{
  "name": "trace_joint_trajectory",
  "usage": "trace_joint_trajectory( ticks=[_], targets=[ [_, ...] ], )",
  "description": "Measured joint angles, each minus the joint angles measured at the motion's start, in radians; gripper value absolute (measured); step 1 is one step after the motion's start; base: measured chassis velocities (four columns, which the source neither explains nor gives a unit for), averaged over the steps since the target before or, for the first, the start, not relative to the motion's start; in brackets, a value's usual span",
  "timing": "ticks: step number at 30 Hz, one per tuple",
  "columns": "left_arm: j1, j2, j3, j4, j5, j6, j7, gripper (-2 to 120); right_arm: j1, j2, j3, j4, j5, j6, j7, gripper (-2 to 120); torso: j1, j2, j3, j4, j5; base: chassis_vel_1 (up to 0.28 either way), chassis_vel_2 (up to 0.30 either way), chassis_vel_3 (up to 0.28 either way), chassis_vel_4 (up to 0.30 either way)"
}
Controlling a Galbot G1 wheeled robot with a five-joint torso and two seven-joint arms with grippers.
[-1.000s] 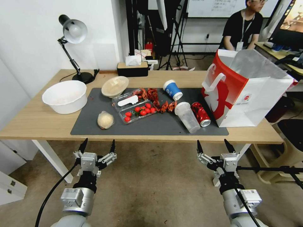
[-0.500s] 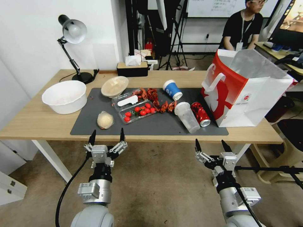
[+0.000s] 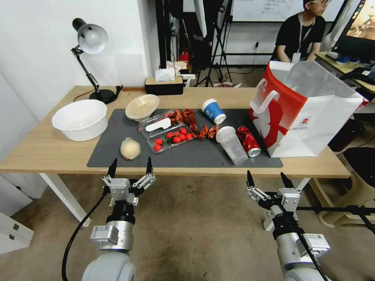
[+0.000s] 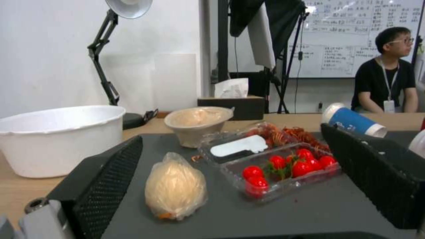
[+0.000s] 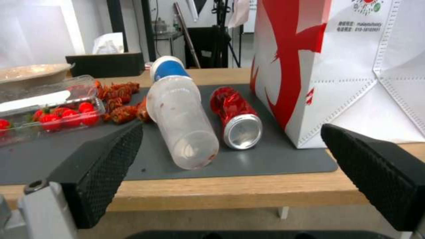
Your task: Pick up the trash from the table and place it into the takeout bag.
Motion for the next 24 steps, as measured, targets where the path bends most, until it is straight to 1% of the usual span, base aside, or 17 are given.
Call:
trace_joint_trajectory(
  ticks=[13, 16, 17, 18, 20, 21, 23, 24],
  targets=[
    [0.011, 0.024, -0.012, 0.001, -0.015, 0.0, 0.018, 100, -0.008, 0.013, 0.009, 0.006, -0.019, 0.01, 0.003, 100, 0.0, 0.0, 0.0, -0.0001, -0.0001, 0.0, 0.0, 0.0, 0.0],
    [0.046, 0.052, -0.022, -0.012, -0.018, -0.013, 0.036, 100, 0.024, -0.028, 0.023, -0.016, -0.017, 0.017, -0.014, 100, 0.0, 0.0, 0.0, 0.0, 0.0001, 0.0, 0.0, 0.0, 0.0],
    [0.046, 0.052, -0.022, -0.012, -0.018, -0.013, 0.036, 100, 0.024, -0.028, 0.023, -0.016, -0.017, 0.017, -0.014, 100, 0.0, 0.0, 0.0, 0.0, 0.0001, 0.0, 0.0, 0.0, 0.0],
    [0.051, 0.057, -0.026, -0.012, -0.018, -0.02, 0.039, 100, 0.046, -0.051, 0.031, -0.017, -0.003, 0.011, -0.028, 100, 0.0, 0.0, 0.0, -0.0001, 0.0, 0.0, 0.0, 0.0, 0.0],
    [0.051, 0.056, -0.033, -0.012, -0.017, -0.027, 0.042, 100, 0.094, -0.124, 0.044, -0.017, 0.036, -0.022, -0.053, 100, 0.0, 0.0, 0.0, 0.0, 0.0, 0.0, 0.0, 0.0, 0.0],
    [0.051, 0.056, -0.033, -0.012, -0.017, -0.027, 0.042, 100, 0.094, -0.124, 0.044, -0.017, 0.036, -0.022, -0.053, 100, 0.0, 0.0, 0.0, 0.0, 0.0, 0.0, 0.0, 0.0, 0.0],
    [0.051, 0.058, -0.047, -0.01, -0.025, -0.031, 0.053, 100, 0.171, -0.223, 0.048, -0.031, 0.128, -0.085, -0.082, 100, 0.0, 0.0, 0.0, 0.0, 0.0002, 0.0, 0.0, 0.0, 0.0],
    [0.05, 0.061, -0.05, -0.006, -0.032, -0.032, 0.056, 100, 0.206, -0.255, 0.049, -0.05, 0.159, -0.101, -0.095, 100, 0.0, 0.0, 0.0, 0.0, -0.0002, 0.0, 0.0, 0.0, 0.0]
  ],
)
